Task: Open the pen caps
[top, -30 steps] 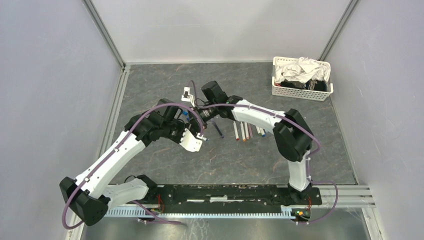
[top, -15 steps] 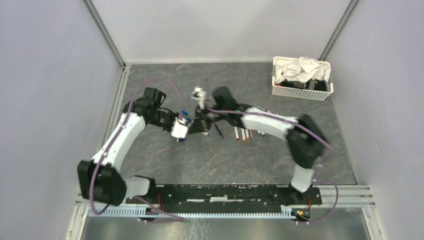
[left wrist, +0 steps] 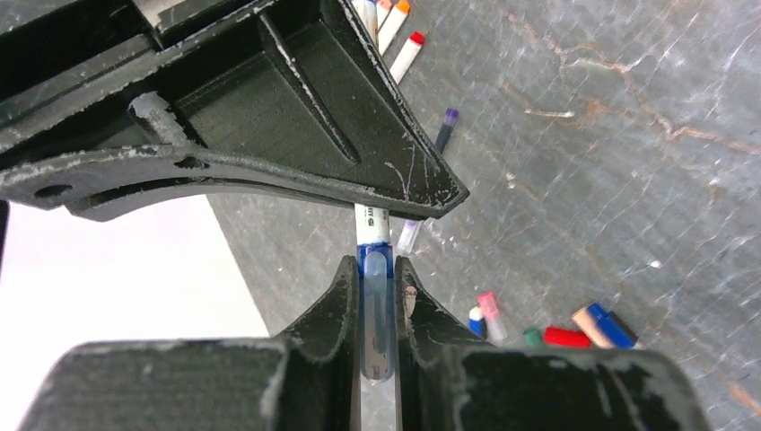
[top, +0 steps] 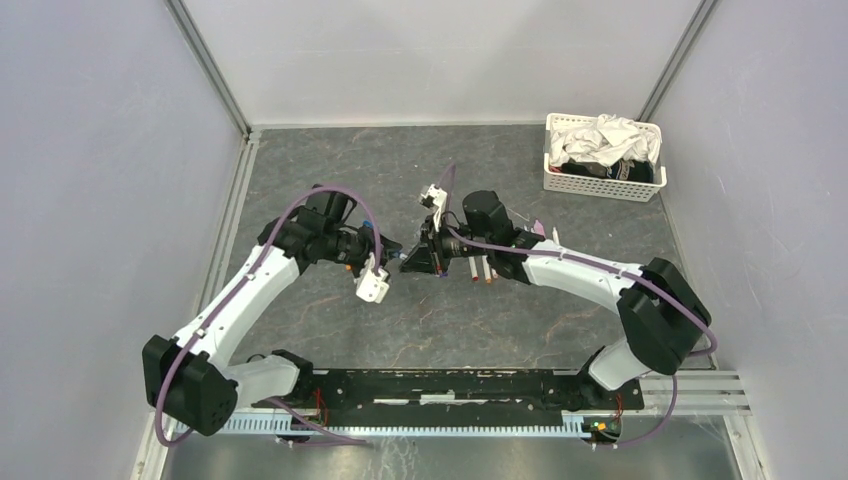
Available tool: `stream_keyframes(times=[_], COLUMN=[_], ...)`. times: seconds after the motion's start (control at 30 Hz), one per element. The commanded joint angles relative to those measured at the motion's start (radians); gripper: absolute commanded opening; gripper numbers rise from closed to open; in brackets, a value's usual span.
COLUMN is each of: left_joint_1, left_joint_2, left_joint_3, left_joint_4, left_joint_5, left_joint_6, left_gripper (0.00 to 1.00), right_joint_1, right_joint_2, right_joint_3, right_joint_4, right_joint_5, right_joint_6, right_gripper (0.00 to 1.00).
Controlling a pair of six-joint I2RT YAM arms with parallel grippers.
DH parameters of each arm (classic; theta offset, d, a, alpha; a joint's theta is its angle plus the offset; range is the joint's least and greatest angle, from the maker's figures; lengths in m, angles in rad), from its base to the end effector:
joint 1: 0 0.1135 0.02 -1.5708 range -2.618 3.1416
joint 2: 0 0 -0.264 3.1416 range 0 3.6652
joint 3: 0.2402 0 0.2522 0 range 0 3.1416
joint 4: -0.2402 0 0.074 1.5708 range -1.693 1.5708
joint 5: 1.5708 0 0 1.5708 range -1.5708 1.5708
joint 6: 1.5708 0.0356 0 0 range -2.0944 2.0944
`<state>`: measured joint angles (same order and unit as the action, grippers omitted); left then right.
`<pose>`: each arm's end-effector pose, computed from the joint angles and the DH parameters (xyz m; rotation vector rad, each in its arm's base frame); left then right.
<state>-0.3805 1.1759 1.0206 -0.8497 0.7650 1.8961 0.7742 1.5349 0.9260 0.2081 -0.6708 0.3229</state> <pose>0.1980 -0.1058 0.2944 2.1227 0.6942 -0.2050 0.2273 0.2532 0.2467 -0.9369 1.9271 1.3421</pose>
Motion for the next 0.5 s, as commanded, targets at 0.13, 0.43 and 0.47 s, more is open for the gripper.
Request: stream_keyframes(times=[0.13,0.43,0.47], left_joint_1=[-0.24,-0.347,-0.349], left_joint_2=[-0.057,-0.086,-0.082], left_joint_3=[0.041,0.039,0.046], left_joint_4=[0.076,0.101,0.101], left_joint_5=[-0.561,-0.537,-0.537], left_joint_6=[-0.195,-0.311,-0.326], left_gripper=[0.02,0.02,0.02], right_joint_1=[0.022,0.045,0.044], right_joint_2=[0.175,0.3,0.311], right_joint_3=[0.21,0.38,0.397], right_joint_4=[-0.473,-0.178,-0.172], right_joint_5=[-0.155,-0.263,-0.255], right_joint_6=[0.037,0.295,0.306], right_gripper=[0.0,0.33,0.32])
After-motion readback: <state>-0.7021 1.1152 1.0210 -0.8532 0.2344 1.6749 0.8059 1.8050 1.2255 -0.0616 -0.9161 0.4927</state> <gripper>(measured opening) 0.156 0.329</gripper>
